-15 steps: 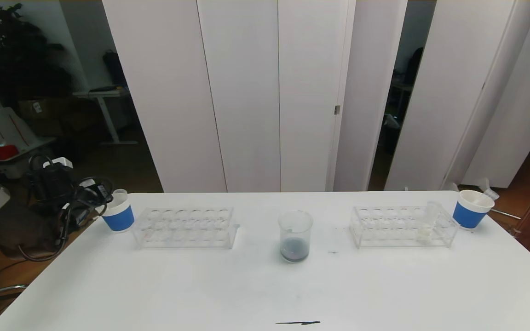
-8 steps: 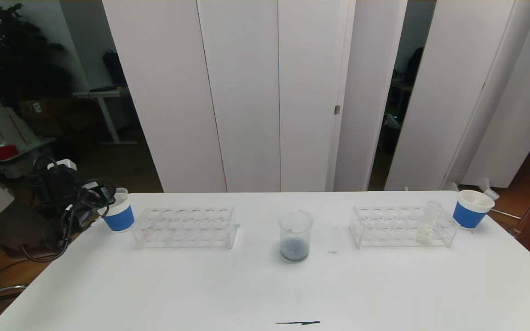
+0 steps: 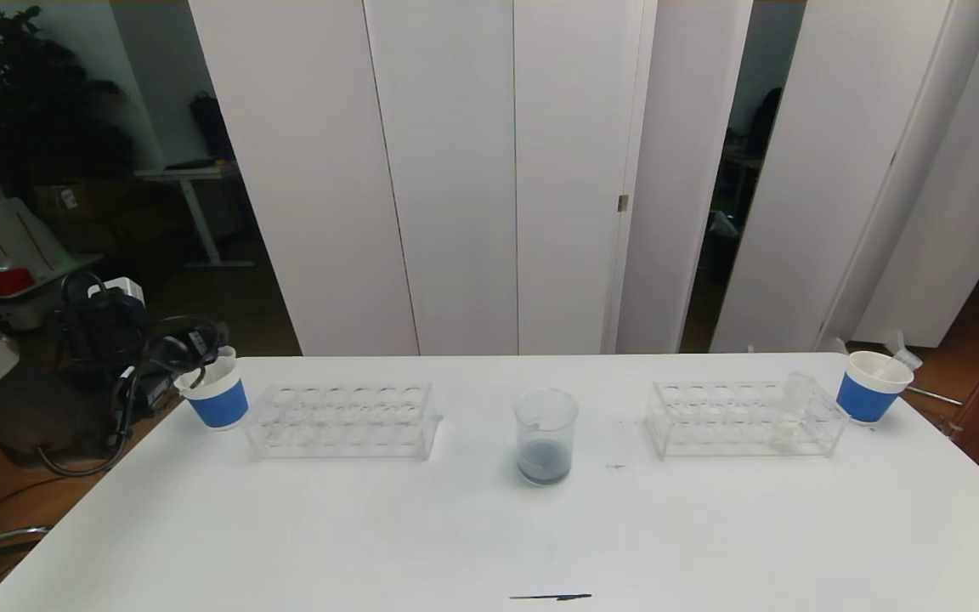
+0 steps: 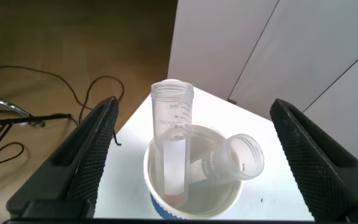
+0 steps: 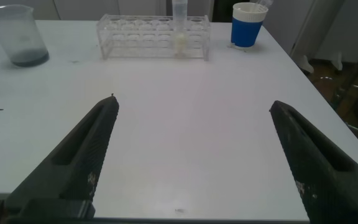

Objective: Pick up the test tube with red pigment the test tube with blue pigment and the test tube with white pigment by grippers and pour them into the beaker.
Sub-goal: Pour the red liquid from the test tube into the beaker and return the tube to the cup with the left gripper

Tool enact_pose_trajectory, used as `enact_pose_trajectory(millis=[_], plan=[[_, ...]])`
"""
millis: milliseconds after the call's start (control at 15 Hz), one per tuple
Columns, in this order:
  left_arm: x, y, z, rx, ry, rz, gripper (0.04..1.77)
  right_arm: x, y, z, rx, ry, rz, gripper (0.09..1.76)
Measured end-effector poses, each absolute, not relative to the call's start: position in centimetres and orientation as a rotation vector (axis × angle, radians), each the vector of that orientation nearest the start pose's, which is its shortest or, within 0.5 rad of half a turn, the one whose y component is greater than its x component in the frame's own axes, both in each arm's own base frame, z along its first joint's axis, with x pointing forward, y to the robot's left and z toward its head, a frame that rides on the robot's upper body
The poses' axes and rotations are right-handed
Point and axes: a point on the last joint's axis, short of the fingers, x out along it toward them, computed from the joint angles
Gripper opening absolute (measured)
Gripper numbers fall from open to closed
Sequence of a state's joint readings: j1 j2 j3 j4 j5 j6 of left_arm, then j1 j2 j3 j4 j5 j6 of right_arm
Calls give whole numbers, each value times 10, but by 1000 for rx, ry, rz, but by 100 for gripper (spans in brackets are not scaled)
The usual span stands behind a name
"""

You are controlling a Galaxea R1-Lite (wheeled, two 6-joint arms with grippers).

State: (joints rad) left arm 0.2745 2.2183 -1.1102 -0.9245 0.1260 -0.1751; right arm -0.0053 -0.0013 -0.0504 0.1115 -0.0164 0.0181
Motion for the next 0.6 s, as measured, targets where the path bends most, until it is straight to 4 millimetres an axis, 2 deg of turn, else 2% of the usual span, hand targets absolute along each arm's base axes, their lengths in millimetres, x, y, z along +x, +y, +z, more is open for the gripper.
enact_pose_trajectory(millis=[200, 333, 467, 600], plan=[[402, 110, 124, -175, 109, 396, 174, -27, 0, 78, 18, 60, -23, 174], [387, 99, 151, -153, 100, 382, 174, -27, 0, 78, 18, 59, -22, 174], [364, 86, 180, -114, 84, 363, 174, -27, 0, 78, 18, 60, -23, 174], [331, 71, 207, -40, 71, 336, 174, -27, 0, 78, 18, 60, -23, 174]])
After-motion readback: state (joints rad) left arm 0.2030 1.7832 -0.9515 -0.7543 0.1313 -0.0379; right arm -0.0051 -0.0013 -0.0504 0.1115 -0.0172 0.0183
